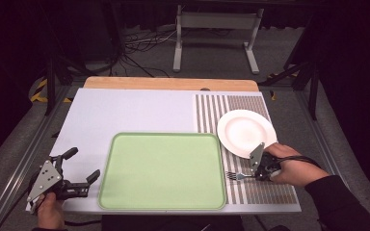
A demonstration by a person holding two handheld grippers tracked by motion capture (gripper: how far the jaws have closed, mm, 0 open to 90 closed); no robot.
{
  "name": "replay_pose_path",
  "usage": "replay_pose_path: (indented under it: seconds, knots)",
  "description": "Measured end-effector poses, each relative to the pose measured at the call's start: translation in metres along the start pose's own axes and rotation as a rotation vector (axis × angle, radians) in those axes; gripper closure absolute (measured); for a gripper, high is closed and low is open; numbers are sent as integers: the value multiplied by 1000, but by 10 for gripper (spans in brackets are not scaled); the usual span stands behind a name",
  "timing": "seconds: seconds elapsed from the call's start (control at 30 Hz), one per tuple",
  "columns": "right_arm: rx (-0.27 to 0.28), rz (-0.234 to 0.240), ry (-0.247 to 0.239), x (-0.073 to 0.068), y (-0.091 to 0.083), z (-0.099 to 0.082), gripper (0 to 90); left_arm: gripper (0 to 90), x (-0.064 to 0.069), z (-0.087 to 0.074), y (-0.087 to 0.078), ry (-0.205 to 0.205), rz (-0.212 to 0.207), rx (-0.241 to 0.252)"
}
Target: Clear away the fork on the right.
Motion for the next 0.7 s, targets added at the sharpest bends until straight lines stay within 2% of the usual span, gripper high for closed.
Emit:
replay_pose_path:
  seconds: [0.27, 0.4, 0.7]
  knots:
    - [47, -46, 4, 3, -23, 6, 784, 1, 0, 0, 0, 0, 0, -1]
    - [55, -53, 7, 2, -28, 10, 784, 1, 0, 0, 0, 0, 0, -1]
    - [80, -66, -26, 1, -38, 37, 784, 1, -1, 0, 0, 0, 2, 2]
Point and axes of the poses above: each handheld gripper's, and its own axes: y roughly forward along the jaws, z roughly out of its top, x roughly to its right, the point moved 5 cm from there along y, roughly forward along the jaws, and after that the axes turned 14 degrees about y, right-handed, at the moved point
